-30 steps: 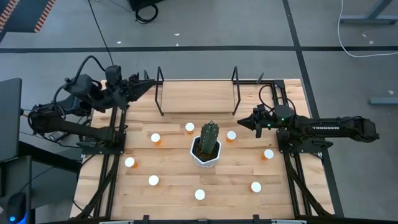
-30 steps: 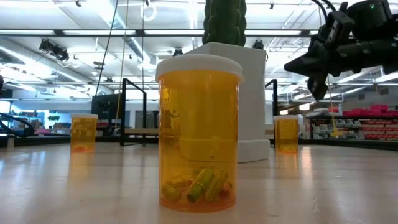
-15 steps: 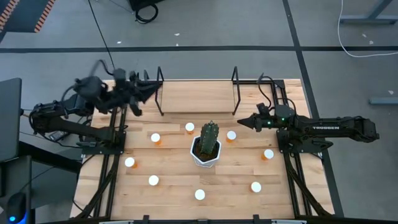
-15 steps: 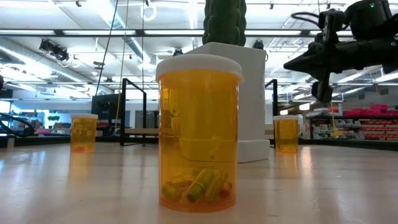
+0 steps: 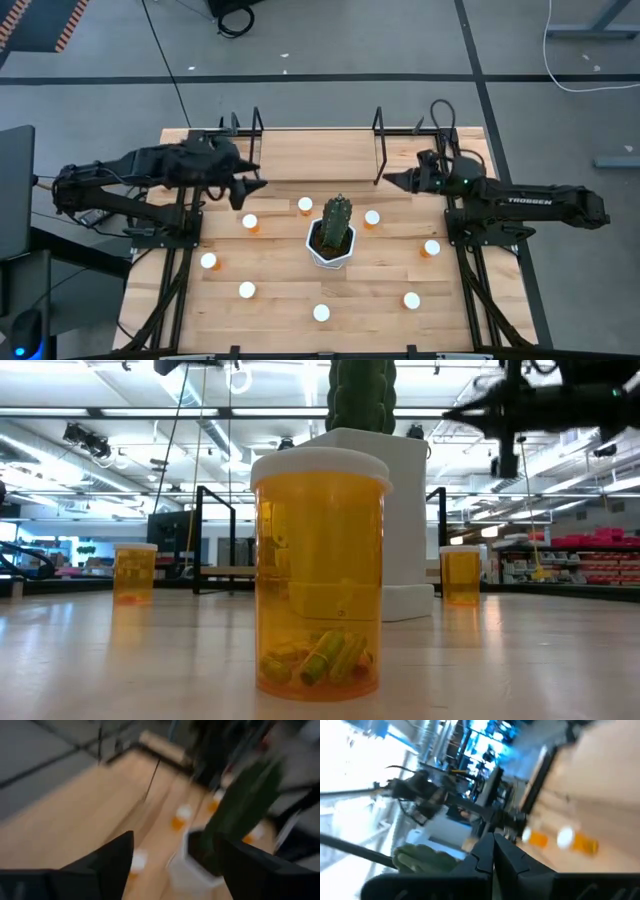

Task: Pick and place medicine bottles onto shelf by color
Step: Put the orange medicine bottle on the shelf

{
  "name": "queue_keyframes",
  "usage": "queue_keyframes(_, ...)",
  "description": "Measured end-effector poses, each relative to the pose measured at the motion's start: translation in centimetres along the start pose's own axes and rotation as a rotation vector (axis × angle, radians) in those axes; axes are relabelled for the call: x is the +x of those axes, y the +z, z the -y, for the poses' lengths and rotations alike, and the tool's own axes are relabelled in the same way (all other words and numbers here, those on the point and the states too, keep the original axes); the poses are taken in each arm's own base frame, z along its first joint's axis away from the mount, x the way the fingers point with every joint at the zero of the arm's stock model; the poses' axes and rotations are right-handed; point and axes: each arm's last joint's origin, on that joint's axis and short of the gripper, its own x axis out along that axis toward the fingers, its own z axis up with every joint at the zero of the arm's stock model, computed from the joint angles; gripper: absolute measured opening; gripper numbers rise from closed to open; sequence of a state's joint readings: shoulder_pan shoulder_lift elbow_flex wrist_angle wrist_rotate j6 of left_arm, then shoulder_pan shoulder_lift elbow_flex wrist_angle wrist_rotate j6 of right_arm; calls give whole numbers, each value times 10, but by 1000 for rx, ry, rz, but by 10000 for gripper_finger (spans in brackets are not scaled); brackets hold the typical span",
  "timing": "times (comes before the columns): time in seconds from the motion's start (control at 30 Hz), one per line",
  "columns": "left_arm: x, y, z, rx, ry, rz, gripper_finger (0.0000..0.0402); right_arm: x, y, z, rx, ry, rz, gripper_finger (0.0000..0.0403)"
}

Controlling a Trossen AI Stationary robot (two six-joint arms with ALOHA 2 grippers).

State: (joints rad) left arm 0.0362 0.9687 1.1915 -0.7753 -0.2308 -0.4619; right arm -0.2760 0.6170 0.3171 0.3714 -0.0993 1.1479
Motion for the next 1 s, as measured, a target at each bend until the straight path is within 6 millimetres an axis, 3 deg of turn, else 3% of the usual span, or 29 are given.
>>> queue_keyframes(0.17,9,-17,-6,-17,93,-204,288,2,16,-30,-202,-7,12,17)
queue_keyframes(0.4,29,-33,-5,52,126,-439,271,10,32,-66,-414,-152,-143,36)
queue_keyframes(0.57,51,-46,-3,132,118,-666,272,23,40,-84,-474,-242,-271,102)
queue_keyframes(0.8,77,-61,-3,205,154,-854,278,33,44,-89,-495,-452,-433,219)
queue_keyframes(1.0,100,-83,-8,217,205,-974,310,35,46,-92,-523,-469,-453,271)
